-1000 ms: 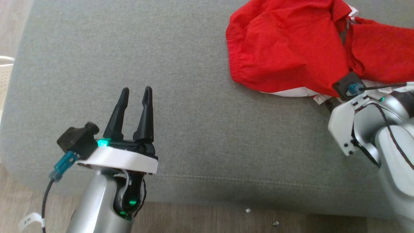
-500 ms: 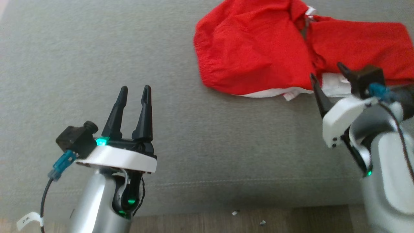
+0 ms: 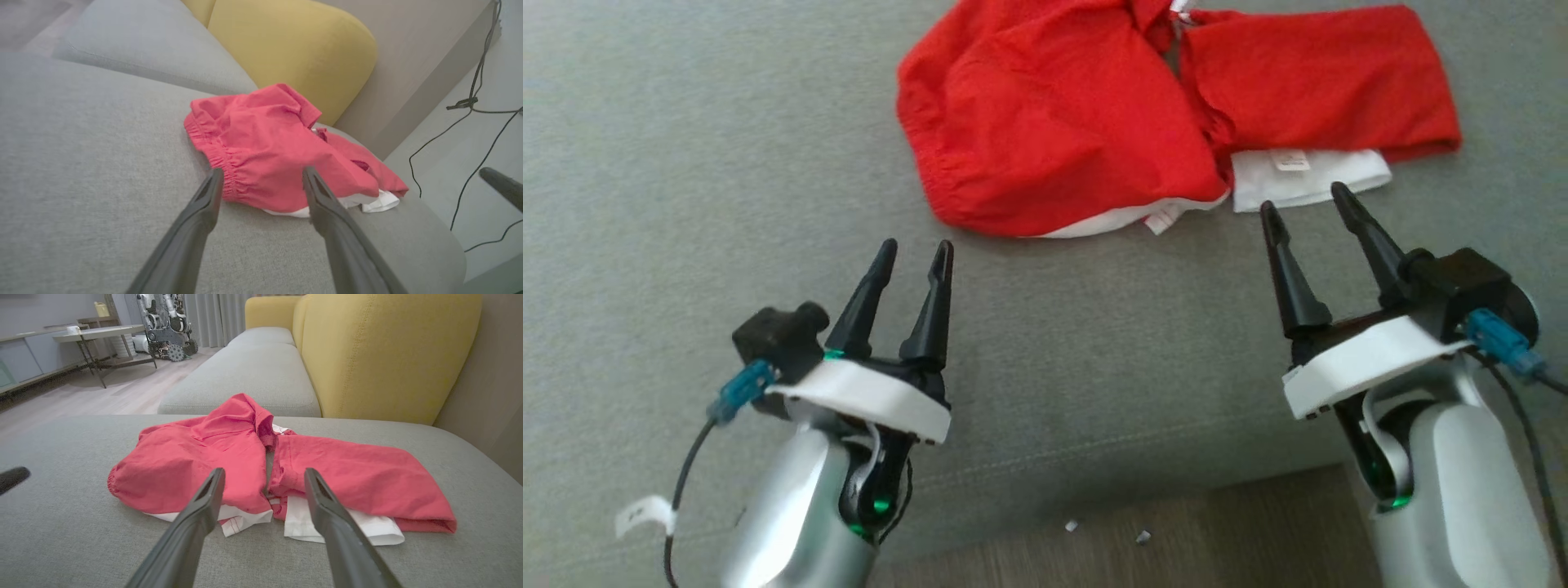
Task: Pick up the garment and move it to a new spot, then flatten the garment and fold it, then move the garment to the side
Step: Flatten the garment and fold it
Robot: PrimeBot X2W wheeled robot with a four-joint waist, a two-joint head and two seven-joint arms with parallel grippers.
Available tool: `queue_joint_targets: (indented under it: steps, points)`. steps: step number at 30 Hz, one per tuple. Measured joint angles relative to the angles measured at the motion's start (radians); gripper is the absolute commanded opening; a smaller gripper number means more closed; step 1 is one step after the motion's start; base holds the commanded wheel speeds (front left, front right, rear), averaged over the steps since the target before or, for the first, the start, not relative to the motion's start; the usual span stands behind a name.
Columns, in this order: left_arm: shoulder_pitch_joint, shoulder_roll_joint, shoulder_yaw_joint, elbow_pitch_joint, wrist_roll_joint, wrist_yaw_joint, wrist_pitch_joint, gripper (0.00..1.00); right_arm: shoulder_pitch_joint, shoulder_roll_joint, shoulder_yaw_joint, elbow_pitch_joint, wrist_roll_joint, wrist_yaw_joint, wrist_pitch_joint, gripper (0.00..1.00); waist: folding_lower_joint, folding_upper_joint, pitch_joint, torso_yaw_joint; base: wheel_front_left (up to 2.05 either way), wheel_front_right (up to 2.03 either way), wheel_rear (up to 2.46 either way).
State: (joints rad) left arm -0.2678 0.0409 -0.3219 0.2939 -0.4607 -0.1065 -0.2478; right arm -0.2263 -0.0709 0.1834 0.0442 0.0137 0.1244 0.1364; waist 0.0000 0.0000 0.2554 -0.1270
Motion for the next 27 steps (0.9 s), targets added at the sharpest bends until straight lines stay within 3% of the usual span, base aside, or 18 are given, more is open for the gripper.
queue_joint_targets:
  steps: [7,10,17,23,24,25,27]
  points:
    - [-0.128,0.000,-0.008,0.164,-0.054,-0.008,0.072,1.00,-0.007,0.007,0.022,0.008,0.003,0.000,-0.035,1.00,0.0000,0.0000,0.026,-0.054,0.00,0.00,0.00]
    - [-0.176,0.001,0.002,0.233,-0.055,0.019,0.090,1.00,-0.013,0.008,0.027,0.016,0.015,0.000,-0.047,1.00,0.0000,0.0000,0.038,-0.072,0.00,0.00,0.00]
    - [-0.241,0.008,0.007,0.343,-0.042,0.042,0.097,1.00,-0.023,0.010,0.030,0.020,0.037,0.000,-0.066,1.00,0.0000,0.0000,0.057,-0.096,0.00,0.00,0.00]
    - [-0.279,0.010,-0.005,0.397,-0.042,0.030,0.088,1.00,-0.023,0.010,0.032,0.020,0.037,0.000,-0.078,1.00,0.0000,0.0000,0.067,-0.101,0.00,0.00,0.00]
    - [-0.282,0.011,-0.006,0.401,-0.042,0.022,0.080,0.43,-0.023,0.010,0.032,0.020,0.039,0.000,-0.079,1.00,0.0000,0.0000,0.068,-0.101,0.00,0.00,0.00]
    - [-0.286,0.011,-0.007,0.405,-0.043,0.017,0.069,0.00,-0.023,0.010,0.033,0.021,0.043,0.000,-0.082,1.00,0.0000,0.0000,0.069,-0.100,0.00,0.00,0.00]
    - [-0.295,0.013,-0.009,0.403,-0.043,0.009,0.047,0.00,-0.023,0.010,0.034,0.023,0.045,0.000,-0.086,1.00,0.0000,0.0000,0.068,-0.099,0.00,0.00,0.00]
